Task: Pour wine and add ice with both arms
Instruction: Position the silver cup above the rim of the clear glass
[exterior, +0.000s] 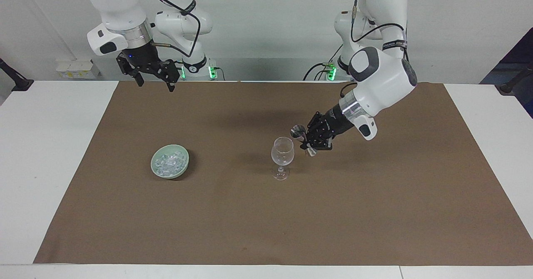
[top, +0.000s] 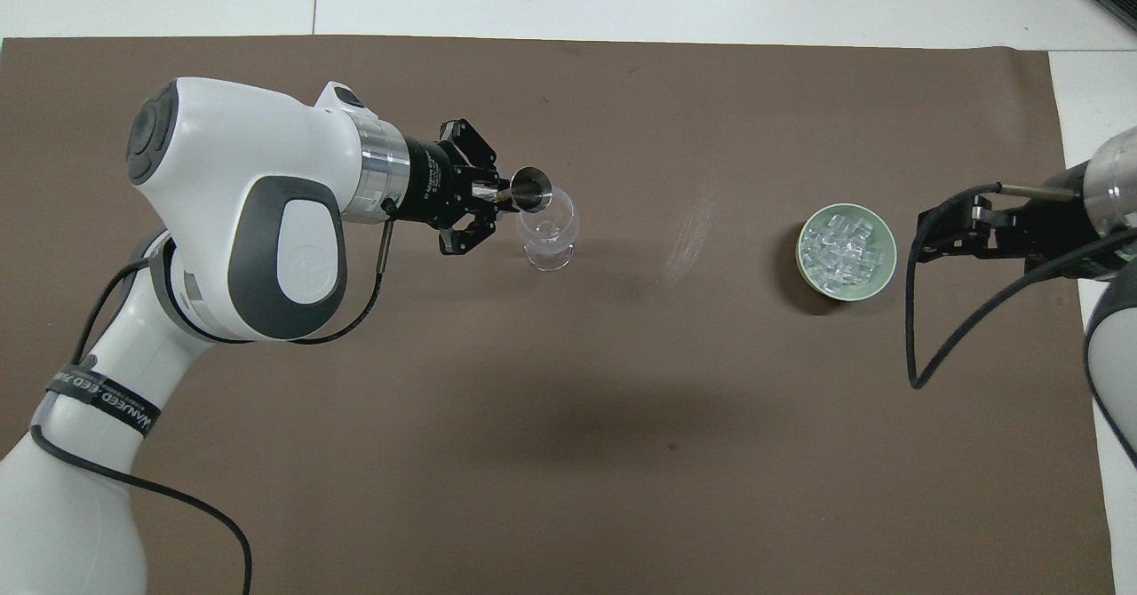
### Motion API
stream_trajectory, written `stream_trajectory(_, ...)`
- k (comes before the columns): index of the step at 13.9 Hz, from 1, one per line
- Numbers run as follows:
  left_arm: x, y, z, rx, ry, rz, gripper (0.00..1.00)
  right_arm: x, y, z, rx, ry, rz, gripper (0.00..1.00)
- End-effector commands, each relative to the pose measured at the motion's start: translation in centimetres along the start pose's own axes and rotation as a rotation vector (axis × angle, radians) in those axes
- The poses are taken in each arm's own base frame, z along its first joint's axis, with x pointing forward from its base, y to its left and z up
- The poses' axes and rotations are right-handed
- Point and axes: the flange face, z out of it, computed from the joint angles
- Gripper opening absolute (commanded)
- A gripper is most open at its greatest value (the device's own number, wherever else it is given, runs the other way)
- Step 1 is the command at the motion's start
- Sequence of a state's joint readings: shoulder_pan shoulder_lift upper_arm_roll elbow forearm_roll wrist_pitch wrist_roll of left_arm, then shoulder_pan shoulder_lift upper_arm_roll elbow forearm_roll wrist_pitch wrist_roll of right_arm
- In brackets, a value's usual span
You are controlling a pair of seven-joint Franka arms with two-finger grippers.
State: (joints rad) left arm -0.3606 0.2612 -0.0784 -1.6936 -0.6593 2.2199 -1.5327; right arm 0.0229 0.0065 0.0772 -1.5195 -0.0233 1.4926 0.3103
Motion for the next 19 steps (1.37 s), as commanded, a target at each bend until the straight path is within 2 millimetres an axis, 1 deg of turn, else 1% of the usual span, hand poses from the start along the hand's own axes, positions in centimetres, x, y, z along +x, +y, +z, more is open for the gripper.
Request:
stream_trajectory(1,0.0,0.0,-0.2,-0.015,0.051,0.021,0.00,0.0,0.3,-0.1,0.019,-0.006,-0.006,1.00)
stream_trajectory(5,-0.1,0.2,-0.2,-0.034,0.090,0.055,0.00,0.0,0.3,-0.1,0.019,-0.006,-0.008,1.00)
stream_trajectory(7,-0.8,0.2,0.0,-0.060,0.102,0.071,0.00,0.0,0.3,-0.1,0.019,-0.006,-0.008,1.00)
stream_trajectory(10,-0.6,0.5,-0.1,-0.094,0.106,0.072,0.00,0.0,0.3,-0.1,0.019,-0.006,-0.008,1.00)
stream_trajectory(11,-0.4,0.4,0.1,-0.095,0.120,0.081,0.00,0.0,0.3,-0.1,0.019,-0.006,-0.008,1.00)
stream_trajectory(13,-0.9,0.1,0.5,-0.092,0.145,0.114,0.00,0.0,0.3,0.0,0.019,-0.008,-0.008,1.00)
stream_trajectory(16,-0.8,0.0,0.6,-0.092,0.179,0.143,0.00,0.0,0.3,-0.1,0.019,-0.006,-0.008,1.00)
stream_trajectory(17,-1.4,-0.4,1.1,-0.088,0.180,0.156,0.00,0.0,0.3,-0.1,0.019,-0.006,-0.008,1.00)
stream_trajectory(19,-1.5,-0.5,1.3,-0.106,0.190,0.170,0.00,0.0,0.3,-0.1,0.019,-0.006,-0.008,1.00)
